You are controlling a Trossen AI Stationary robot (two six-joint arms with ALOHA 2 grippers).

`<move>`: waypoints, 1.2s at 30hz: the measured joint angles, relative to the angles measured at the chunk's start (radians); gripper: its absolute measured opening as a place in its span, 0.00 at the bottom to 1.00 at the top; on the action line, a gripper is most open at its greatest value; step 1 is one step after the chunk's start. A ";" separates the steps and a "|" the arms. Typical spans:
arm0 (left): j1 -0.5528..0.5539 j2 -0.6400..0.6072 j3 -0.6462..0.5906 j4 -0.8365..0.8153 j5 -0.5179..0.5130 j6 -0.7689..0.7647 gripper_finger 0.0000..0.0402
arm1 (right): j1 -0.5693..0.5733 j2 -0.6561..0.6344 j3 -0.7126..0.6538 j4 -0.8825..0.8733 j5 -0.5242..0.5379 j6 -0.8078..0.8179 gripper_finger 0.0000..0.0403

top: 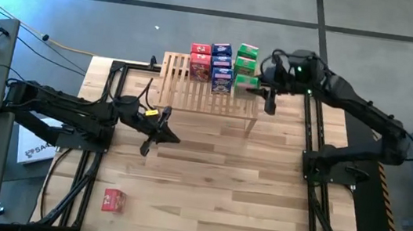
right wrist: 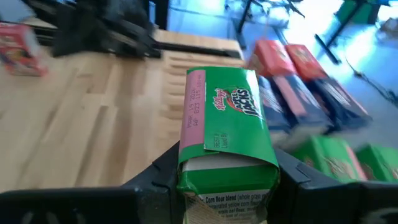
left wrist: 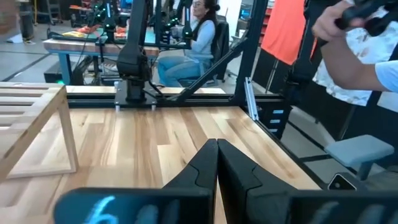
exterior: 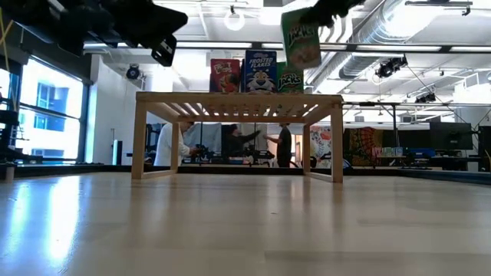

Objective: Stack cereal on shelf
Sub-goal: Put the green cereal box aligned with the other green cereal box on the shelf

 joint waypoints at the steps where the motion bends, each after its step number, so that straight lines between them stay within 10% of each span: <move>1: 0.000 0.000 0.000 0.000 0.007 0.000 0.00 | -0.023 0.010 0.000 0.000 -0.004 0.000 0.32; 36: -0.001 0.000 -0.003 0.001 0.010 -0.006 0.00 | -0.147 0.022 -0.295 0.365 -0.029 0.080 0.35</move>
